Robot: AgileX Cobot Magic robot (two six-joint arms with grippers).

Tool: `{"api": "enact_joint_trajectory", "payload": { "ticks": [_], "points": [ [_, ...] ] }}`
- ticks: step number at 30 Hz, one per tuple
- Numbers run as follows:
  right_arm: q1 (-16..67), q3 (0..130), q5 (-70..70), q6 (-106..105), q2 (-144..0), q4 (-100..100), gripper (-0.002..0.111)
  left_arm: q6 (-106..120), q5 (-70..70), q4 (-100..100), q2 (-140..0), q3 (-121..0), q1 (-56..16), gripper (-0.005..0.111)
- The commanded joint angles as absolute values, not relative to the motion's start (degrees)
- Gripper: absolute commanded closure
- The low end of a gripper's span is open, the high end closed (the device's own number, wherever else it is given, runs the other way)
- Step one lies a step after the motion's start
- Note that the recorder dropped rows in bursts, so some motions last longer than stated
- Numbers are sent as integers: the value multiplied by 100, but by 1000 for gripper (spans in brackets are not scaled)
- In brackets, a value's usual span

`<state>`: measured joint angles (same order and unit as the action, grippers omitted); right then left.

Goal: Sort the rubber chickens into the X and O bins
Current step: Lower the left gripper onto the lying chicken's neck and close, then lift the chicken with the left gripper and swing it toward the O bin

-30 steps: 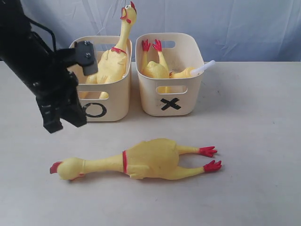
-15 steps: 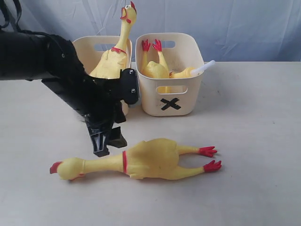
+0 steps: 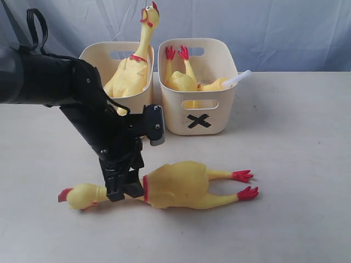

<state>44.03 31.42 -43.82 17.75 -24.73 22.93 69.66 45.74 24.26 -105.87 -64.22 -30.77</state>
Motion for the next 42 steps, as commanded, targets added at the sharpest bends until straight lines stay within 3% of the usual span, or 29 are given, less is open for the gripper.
{"api": "enact_joint_trajectory", "payload": {
  "ticks": [1, 18, 21, 29, 42],
  "points": [
    [4403, 3118, -4332, 1751, -2434, 2277, 109, 6955, 4781, 2721, -10599, -6403, -3099, 45],
    [4403, 3118, -4332, 1751, -2434, 2277, 109, 7068, 4609, 2762, -11002, -6403, -3099, 48],
    [4403, 3118, -4332, 1751, -2434, 2277, 109, 7068, 4554, 2778, -11014, -6403, -3099, 58],
    [4403, 3118, -4332, 1751, -2434, 2268, 109, 7068, 4589, 3007, -11101, -6403, -3099, 107],
    [4403, 3118, -4310, 1751, -2434, 2267, 109, 7070, 5124, 3412, -10296, -6403, -3099, 107]
  ]
}}
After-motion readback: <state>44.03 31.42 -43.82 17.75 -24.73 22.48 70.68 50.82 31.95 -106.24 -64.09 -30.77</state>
